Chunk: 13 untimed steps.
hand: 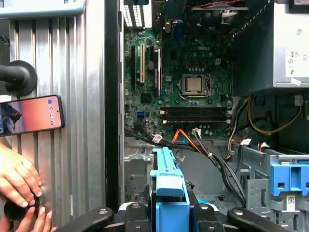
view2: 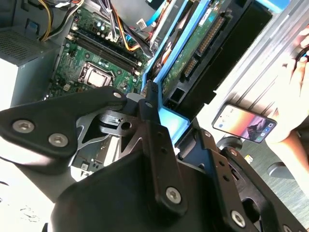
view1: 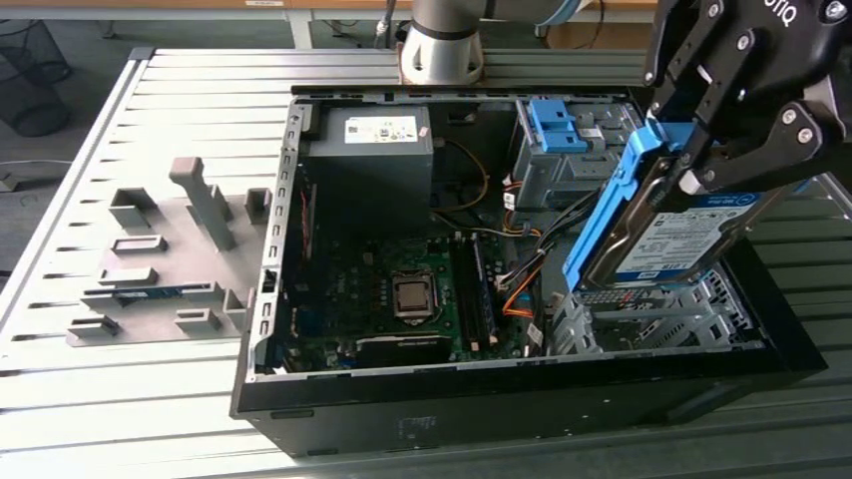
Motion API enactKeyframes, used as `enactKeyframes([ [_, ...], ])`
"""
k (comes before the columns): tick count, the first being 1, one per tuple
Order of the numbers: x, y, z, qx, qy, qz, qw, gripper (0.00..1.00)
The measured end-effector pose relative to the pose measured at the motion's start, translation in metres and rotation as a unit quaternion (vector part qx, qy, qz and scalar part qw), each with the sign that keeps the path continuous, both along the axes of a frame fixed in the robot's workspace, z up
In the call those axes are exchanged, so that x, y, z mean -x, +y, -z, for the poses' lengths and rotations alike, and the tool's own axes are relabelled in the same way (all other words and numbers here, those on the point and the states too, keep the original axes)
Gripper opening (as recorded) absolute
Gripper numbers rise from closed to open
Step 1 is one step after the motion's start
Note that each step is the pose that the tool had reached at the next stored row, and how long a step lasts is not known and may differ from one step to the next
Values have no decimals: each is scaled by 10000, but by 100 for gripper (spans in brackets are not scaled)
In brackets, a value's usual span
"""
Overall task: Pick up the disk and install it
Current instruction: 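Insert the disk into the insertion slot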
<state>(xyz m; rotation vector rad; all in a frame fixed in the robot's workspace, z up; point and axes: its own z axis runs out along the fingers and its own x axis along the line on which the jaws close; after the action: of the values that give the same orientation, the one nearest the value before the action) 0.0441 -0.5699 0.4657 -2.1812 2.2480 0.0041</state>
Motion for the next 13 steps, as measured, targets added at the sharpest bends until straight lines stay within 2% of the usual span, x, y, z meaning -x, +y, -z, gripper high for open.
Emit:
enactKeyframes([
  [5,-6,0,2,1,1,-1,10000,37],
  [11,-66,0,16,42,47,-1,10000,37],
  [13,-84,0,31,43,49,-1,10000,37],
])
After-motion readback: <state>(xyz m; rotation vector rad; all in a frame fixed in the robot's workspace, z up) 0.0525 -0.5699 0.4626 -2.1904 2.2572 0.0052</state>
